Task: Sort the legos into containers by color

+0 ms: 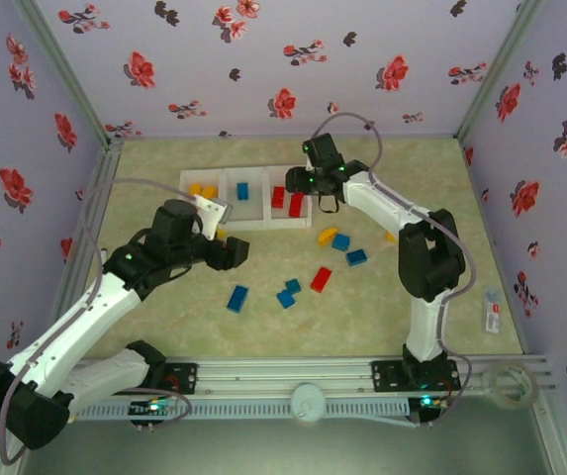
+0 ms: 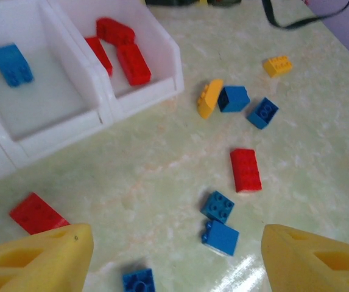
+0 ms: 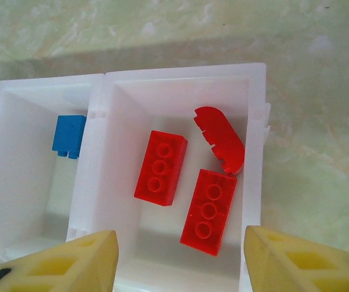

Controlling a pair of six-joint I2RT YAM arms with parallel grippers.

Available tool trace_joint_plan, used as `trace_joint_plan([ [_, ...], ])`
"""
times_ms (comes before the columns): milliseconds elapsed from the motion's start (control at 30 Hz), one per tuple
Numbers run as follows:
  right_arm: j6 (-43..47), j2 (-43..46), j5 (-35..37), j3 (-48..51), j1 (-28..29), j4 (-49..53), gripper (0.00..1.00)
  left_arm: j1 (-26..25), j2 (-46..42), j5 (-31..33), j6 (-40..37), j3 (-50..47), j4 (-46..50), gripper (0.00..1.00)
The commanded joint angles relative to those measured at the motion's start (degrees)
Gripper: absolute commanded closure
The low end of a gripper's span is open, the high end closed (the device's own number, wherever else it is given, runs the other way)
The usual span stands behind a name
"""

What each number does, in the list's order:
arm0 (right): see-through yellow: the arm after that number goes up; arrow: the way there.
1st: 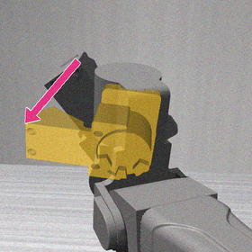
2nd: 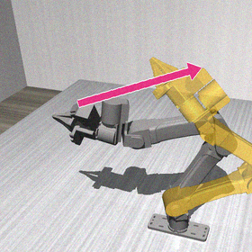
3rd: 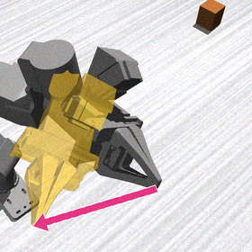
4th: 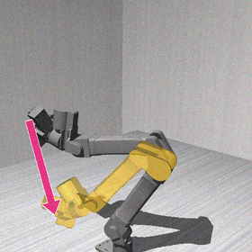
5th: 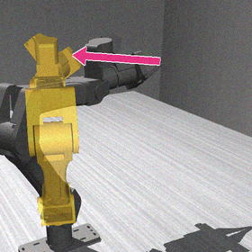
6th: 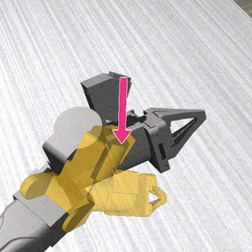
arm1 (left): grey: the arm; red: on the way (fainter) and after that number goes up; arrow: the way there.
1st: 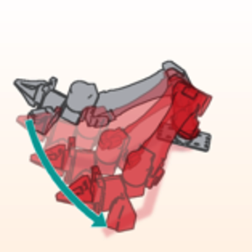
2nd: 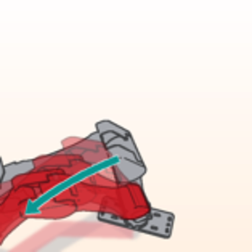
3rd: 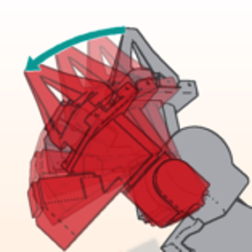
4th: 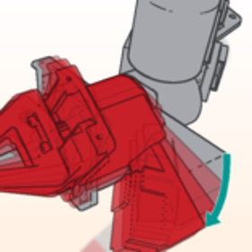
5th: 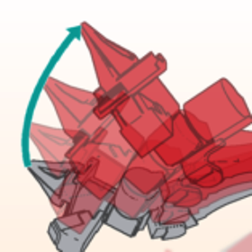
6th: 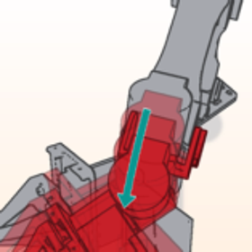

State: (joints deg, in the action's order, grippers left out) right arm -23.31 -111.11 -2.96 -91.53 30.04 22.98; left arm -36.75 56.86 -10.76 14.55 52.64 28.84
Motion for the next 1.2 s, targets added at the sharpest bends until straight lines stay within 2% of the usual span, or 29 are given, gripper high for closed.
trace_joint_plan([
  [0,1.25,2.59,1.46,1.50,0.01,0.06,0.43,-1.89,1.76,-1.98,5.86,-1.85,-1.96,0.27],
  [133,1.40,4.04,1.62,2.87,-0.15,-0.50,0.43,-2.60,4.05,0.52,12.01,-3.14,0.07,0.27],
  [467,1.26,7.54,1.12,7.81,-2.25,-2.85,0.42,-7.75,9.93,9.24,19.11,-1.83,16.35,0.30],
  [767,0.99,9.37,0.98,10.35,-2.88,-3.54,0.42,-12.17,22.15,11.96,19.93,-0.33,16.79,0.33],
  [1167,1.12,11.27,1.64,12.42,-3.74,-3.32,0.42,-12.73,31.46,14.24,18.95,0.88,16.51,0.34],
])
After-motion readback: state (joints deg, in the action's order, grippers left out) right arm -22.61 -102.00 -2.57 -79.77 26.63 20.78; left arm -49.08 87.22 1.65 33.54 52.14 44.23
